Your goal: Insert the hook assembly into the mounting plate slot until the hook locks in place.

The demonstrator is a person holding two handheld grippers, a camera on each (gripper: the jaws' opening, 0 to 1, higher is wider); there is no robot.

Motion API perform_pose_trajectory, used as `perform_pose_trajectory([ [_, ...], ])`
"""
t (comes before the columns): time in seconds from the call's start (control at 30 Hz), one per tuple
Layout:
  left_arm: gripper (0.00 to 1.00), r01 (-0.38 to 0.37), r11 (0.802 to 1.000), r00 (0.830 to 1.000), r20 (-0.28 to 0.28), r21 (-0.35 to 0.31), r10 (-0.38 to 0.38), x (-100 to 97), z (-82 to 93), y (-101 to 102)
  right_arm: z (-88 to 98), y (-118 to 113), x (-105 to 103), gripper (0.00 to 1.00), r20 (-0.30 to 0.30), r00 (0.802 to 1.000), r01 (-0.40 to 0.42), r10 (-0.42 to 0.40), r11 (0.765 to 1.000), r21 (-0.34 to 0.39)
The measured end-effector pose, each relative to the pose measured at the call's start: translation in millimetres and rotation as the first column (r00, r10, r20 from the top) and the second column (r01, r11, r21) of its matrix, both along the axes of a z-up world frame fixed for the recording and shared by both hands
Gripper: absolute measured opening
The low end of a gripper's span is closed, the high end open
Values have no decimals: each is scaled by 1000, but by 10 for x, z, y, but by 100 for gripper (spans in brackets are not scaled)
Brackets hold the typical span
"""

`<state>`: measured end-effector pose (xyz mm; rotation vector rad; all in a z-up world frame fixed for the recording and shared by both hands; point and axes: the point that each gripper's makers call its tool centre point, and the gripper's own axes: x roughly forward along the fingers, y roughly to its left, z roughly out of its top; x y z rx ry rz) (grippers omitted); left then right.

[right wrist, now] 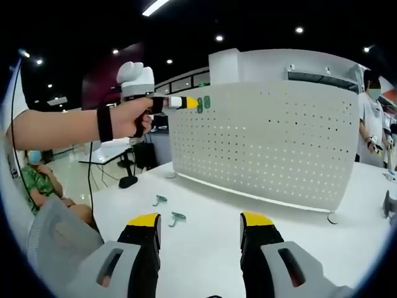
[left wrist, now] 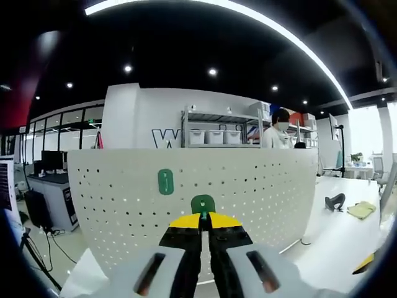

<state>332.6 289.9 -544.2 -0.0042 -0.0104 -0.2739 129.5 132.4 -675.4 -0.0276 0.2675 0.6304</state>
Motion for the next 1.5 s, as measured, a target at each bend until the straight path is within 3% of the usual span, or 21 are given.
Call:
perform_pose_trajectory([
  [0.23,2,8,999,1000,8,34,-8,88,64,-44,15,-11,-3,52,3,1000,10,-10,1000,18],
  [0.9,2,1,999,1000,10,38,-2,317,219,-154,15,-33,6,50,4,1000,11,-12,1000,26],
  [1.0,2,-12,1000,1000,2,18,12,377,217,-146,3,-45,-16,50,0,1000,12,-12,1000,24],
  [1.5,2,-65,995,998,11,73,65,527,238,-140,-29,-104,-21,50,-10,999,39,-39,999,29],
])
